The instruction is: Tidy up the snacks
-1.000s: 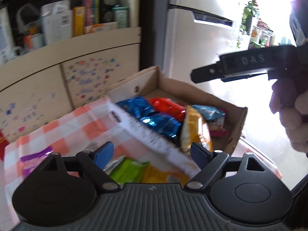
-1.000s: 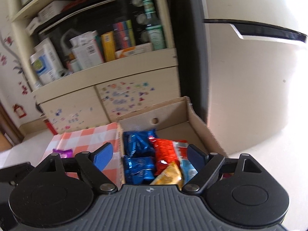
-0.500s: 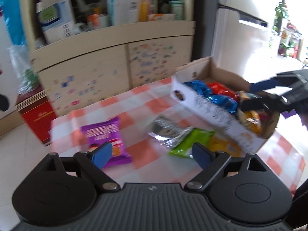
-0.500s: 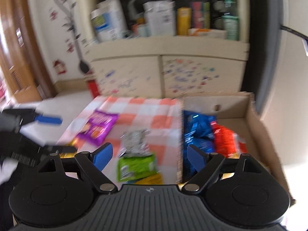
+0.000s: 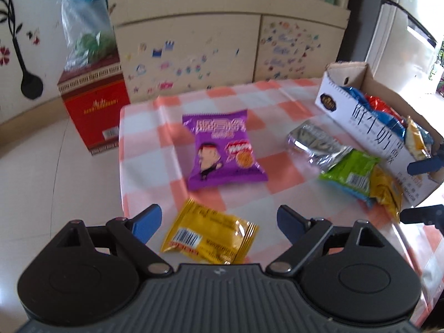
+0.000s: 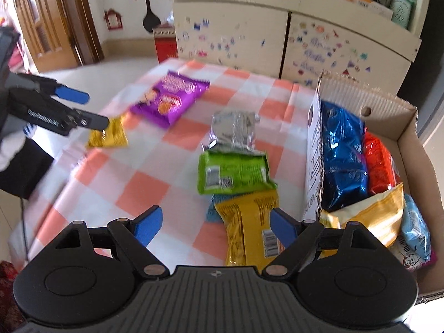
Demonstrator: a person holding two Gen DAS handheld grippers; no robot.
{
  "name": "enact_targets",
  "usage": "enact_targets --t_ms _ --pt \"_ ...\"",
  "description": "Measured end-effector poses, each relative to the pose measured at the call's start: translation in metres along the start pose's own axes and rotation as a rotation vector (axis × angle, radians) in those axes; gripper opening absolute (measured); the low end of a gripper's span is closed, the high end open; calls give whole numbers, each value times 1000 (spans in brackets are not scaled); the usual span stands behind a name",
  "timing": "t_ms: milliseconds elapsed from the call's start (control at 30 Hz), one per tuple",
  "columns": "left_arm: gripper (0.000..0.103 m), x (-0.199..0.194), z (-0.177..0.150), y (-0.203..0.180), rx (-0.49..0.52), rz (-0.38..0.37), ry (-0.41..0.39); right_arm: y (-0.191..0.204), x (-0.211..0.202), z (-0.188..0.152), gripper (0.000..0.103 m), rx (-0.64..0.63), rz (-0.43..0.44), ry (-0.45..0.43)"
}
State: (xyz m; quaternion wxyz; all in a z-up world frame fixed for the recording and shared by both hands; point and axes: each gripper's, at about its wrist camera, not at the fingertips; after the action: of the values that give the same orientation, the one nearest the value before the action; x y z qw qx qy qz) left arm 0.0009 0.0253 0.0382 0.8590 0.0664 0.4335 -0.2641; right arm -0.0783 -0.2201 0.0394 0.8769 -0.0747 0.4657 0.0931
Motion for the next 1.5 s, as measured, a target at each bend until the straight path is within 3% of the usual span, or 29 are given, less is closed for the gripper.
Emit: enact_targets --t_ms 233,533,733,900,1033,1267,1500 --pt "90 8 0 -1 25 -43 18 6 23 0 89 -32 -58 68" --pt "90 27 -8 -18 186 -52 61 17 47 -1 91 -92 -126 143" --pt "88 38 -14 -18 208 -76 87 22 45 -3 92 -85 -57 155" --pt "82 34 -14 -17 164 -214 110 28 35 0 90 -52 57 143" --pt "82 30 -14 -19 207 -144 87 26 33 3 90 2 29 131" --pt "83 32 -15 -19 176 -148 121 9 41 3 90 182 -1 169" --pt "84 29 -7 -2 -63 -142 133 11 44 4 90 207 -49 171"
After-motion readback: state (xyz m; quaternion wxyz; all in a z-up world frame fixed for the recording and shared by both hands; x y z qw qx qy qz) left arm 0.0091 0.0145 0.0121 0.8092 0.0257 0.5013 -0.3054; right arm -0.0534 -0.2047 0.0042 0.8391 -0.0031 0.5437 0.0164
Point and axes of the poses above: each gripper's, at about its wrist camera, not at the fingertips, and x roughly the way its jaws point, y to its left, z to its top, and after that the axes turned 6 degrees about -z, right-handed
